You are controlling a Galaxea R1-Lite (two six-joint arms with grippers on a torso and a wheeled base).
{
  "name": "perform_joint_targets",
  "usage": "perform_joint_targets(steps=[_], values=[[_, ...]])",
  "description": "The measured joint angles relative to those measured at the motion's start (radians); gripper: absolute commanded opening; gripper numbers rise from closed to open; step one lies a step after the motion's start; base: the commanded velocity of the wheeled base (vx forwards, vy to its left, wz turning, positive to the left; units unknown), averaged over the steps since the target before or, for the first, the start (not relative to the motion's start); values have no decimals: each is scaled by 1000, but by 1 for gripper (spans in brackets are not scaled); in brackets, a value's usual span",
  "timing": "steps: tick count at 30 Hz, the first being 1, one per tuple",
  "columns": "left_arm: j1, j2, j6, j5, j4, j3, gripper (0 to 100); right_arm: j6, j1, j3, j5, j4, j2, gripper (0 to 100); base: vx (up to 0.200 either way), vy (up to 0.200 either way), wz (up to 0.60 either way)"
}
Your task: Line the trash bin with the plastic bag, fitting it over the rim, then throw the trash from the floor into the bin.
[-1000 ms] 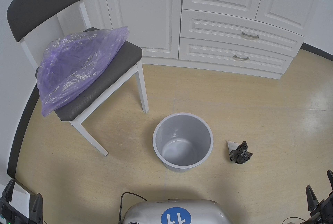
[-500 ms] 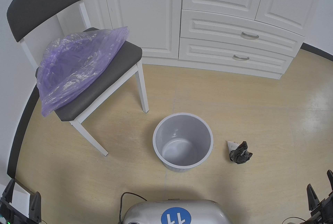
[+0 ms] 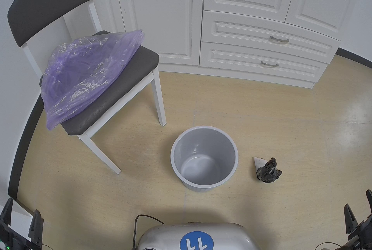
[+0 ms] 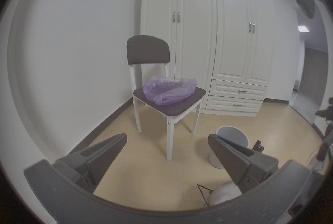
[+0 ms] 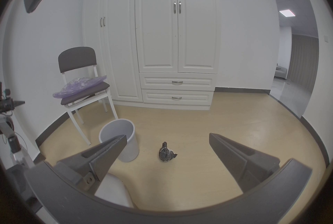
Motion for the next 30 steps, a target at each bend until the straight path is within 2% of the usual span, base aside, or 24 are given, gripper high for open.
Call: perform_joint_targets(steps=[6,9,12,18,21,24,30], values=[[-1,0,196,-44,-135,0,100,-42,-2,0,19,1,0,100,0,0,0],[-1,0,236,-59,-163,0,100,-44,-2,0,25,1,0,100,0,0,0],[-1,0,196,-64,-173,0,100,-29,0,0,30,-2,0,100,0,0,0],[-2,0,33,-66,-178,-2,100,30,1,0,23,-26,0,100,0,0,0],[-1,0,26,-67,-174,-9,100,29,1,-27,30,-47,1,100,0,0,0],[-1,0,28,-69,-144,-26,100,6,0,-98,67,-70,29,100,0,0,0],[-2,17,40,-70,8,-114,100,-14,0,-184,107,-138,182,100,0,0,0]])
